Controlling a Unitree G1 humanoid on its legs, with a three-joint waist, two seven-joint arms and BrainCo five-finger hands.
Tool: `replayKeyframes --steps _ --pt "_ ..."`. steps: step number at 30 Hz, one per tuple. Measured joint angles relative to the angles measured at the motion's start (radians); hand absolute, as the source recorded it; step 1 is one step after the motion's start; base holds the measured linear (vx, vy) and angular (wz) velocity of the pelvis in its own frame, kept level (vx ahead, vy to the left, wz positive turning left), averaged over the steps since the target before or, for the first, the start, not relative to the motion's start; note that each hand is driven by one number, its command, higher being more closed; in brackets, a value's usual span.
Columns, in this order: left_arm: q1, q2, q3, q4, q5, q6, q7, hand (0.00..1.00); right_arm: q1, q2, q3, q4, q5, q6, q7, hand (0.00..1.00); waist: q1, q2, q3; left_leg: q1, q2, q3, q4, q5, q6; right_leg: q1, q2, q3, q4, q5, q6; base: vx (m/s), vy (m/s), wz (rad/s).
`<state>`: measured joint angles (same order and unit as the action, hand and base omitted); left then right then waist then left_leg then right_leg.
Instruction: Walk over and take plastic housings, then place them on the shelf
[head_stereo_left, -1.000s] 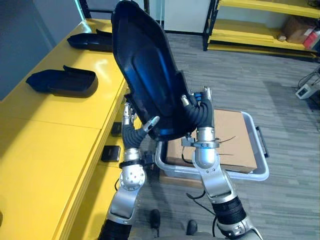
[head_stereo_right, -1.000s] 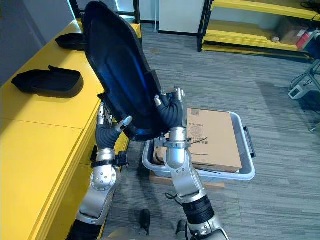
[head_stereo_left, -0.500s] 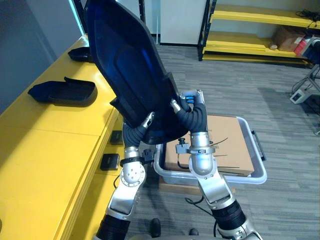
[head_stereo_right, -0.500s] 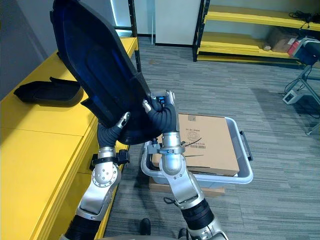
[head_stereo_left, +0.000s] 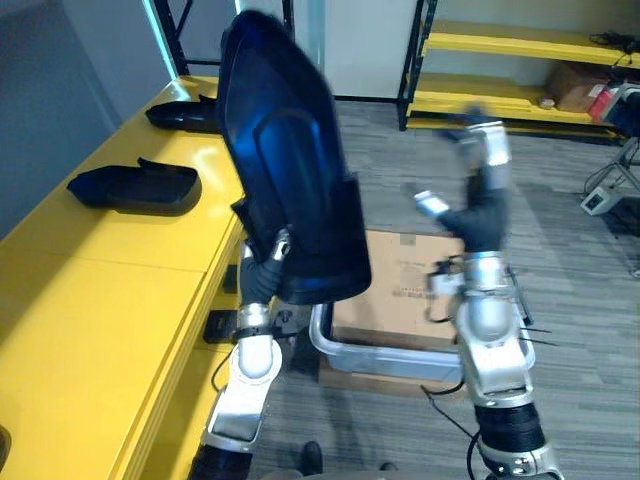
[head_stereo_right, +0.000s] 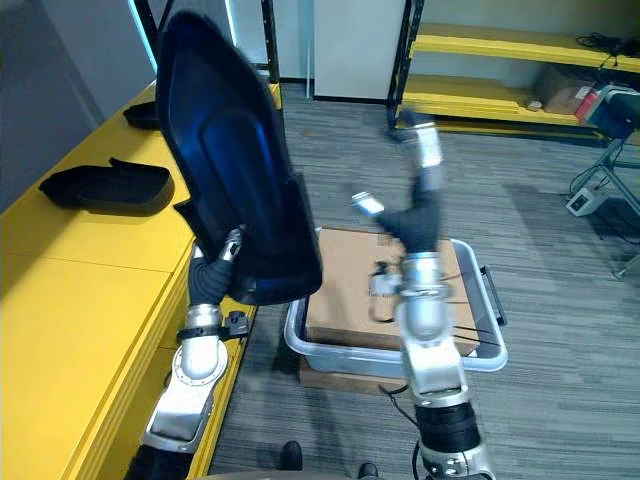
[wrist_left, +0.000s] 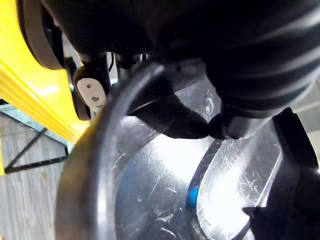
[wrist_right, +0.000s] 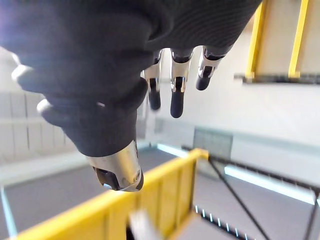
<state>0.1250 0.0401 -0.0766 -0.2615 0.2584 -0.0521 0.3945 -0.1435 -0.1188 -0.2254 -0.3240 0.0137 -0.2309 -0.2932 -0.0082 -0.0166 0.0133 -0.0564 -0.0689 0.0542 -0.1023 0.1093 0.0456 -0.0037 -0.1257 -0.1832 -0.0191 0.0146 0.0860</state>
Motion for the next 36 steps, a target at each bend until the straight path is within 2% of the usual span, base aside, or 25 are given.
replayKeyframes --steps 5,9,11,15,18,21,24,26,28,30,31,32,33,34,36 --pt "0.017 -0.010 0.024 -0.074 -0.001 -0.003 0.001 1.00 0.102 0.024 -0.155 0.254 0.087 0.003 -0.037 0.00 -0.005 0.004 -0.003 -0.001 0.000 -0.002 0.000 0.000 0.000 0.000 0.000 -0.001 -0.002 0.000 0.000 0.00 0.000 0.00" --pt "0.047 -0.019 0.041 -0.099 -0.002 -0.019 0.000 1.00 0.149 0.023 -0.243 0.606 0.147 0.027 -0.051 0.00 -0.015 0.024 -0.015 -0.005 0.000 -0.006 -0.001 -0.010 -0.001 -0.002 -0.001 -0.002 -0.004 0.000 0.000 0.00 0.000 0.01" --pt "0.081 -0.020 0.036 -0.128 -0.002 -0.022 -0.003 1.00 0.191 0.025 -0.255 0.783 0.176 0.056 -0.050 0.00 -0.018 0.036 -0.020 -0.012 0.000 -0.013 0.000 -0.011 0.000 -0.003 0.000 -0.007 -0.012 0.000 0.000 0.00 0.000 0.08" --pt "0.093 -0.016 0.004 -0.134 -0.004 -0.034 -0.026 1.00 0.288 0.053 -0.248 1.065 0.180 0.110 0.034 0.00 -0.005 0.039 -0.021 -0.016 0.006 -0.025 0.005 -0.011 -0.001 0.007 0.003 -0.009 -0.019 0.004 0.003 0.05 -0.024 0.06" --pt "0.095 -0.015 -0.027 -0.134 -0.009 -0.034 -0.048 1.00 0.330 0.084 -0.236 1.149 0.171 0.132 0.067 0.00 -0.005 0.036 -0.020 -0.005 0.008 -0.027 0.005 -0.011 -0.001 0.020 0.004 -0.011 -0.018 0.001 0.000 0.05 -0.034 0.01" --pt "0.095 -0.018 -0.053 -0.134 -0.010 -0.039 -0.066 1.00 0.346 0.101 -0.225 1.180 0.169 0.133 0.095 0.00 -0.006 0.033 -0.018 -0.006 0.007 -0.040 0.004 -0.011 -0.001 0.024 0.005 -0.022 -0.017 -0.002 0.001 0.01 -0.019 0.12" --pt "0.109 -0.018 -0.071 -0.145 -0.011 -0.043 -0.072 1.00 0.366 0.113 -0.185 1.208 0.147 0.147 0.107 0.00 -0.003 0.016 -0.005 -0.005 0.000 -0.097 -0.001 -0.013 -0.005 0.044 0.002 -0.074 0.007 -0.028 0.000 -0.01 -0.028 0.54" --pt "0.160 -0.025 -0.071 -0.192 -0.013 -0.047 -0.084 1.00 0.371 0.122 -0.144 1.208 0.132 0.156 0.122 0.00 0.000 0.004 0.007 -0.003 -0.010 -0.159 0.000 -0.007 -0.013 0.049 -0.004 -0.138 0.065 -0.071 0.002 -0.01 -0.053 0.94" --pt "0.180 -0.033 -0.072 -0.221 -0.013 -0.054 -0.088 1.00 0.366 0.124 -0.100 1.204 0.132 0.157 0.122 0.00 0.027 -0.002 0.025 -0.028 -0.036 -0.269 0.015 0.012 -0.030 0.051 -0.036 -0.260 0.138 -0.125 0.008 0.06 -0.074 1.58" --pt "0.180 -0.049 -0.068 -0.234 -0.030 -0.059 -0.087 1.00 0.347 0.123 -0.070 1.200 0.131 0.154 0.122 0.00 0.031 -0.001 0.046 -0.073 -0.057 -0.322 0.058 0.013 -0.032 0.052 -0.063 -0.370 0.191 -0.162 0.012 0.02 -0.029 1.61" --pt "0.180 -0.052 -0.066 -0.241 -0.038 -0.060 -0.086 1.00 0.334 0.123 -0.068 1.199 0.131 0.153 0.122 0.00 0.042 0.000 0.054 -0.085 -0.061 -0.324 0.072 0.010 -0.028 0.052 -0.069 -0.398 0.206 -0.172 0.014 -0.03 -0.037 1.49" --pt "0.181 -0.060 -0.063 -0.251 -0.058 -0.065 -0.086 1.00 0.307 0.123 -0.050 1.191 0.131 0.152 0.121 0.00 0.065 0.004 0.069 -0.124 -0.061 -0.290 0.095 -0.012 -0.009 0.053 -0.080 -0.449 0.228 -0.186 0.016 -0.05 -0.038 1.33" --pt "0.182 -0.071 -0.058 -0.253 -0.072 -0.070 -0.086 1.00 0.288 0.120 -0.037 1.167 0.130 0.151 0.121 0.00 0.082 0.008 0.079 -0.154 -0.040 -0.190 0.137 -0.054 -0.002 0.063 -0.089 -0.503 0.233 -0.189 0.018 -0.06 -0.027 1.33" --pt "0.186 -0.076 -0.055 -0.254 -0.077 -0.071 -0.086 1.00 0.279 0.118 -0.029 1.157 0.130 0.150 0.120 0.00 0.083 0.011 0.083 -0.166 -0.024 -0.135 0.158 -0.059 0.000 0.073 -0.091 -0.530 0.234 -0.190 0.019 -0.02 0.000 1.33" --pt "0.207 -0.094 -0.038 -0.255 -0.095 -0.074 -0.087 1.00 0.252 0.117 0.021 1.135 0.119 0.149 0.120 0.00 0.085 0.018 0.088 -0.199 0.045 0.118 0.232 -0.092 0.036 0.126 -0.106 -0.626 0.262 -0.208 0.035 0.01 0.023 1.21"
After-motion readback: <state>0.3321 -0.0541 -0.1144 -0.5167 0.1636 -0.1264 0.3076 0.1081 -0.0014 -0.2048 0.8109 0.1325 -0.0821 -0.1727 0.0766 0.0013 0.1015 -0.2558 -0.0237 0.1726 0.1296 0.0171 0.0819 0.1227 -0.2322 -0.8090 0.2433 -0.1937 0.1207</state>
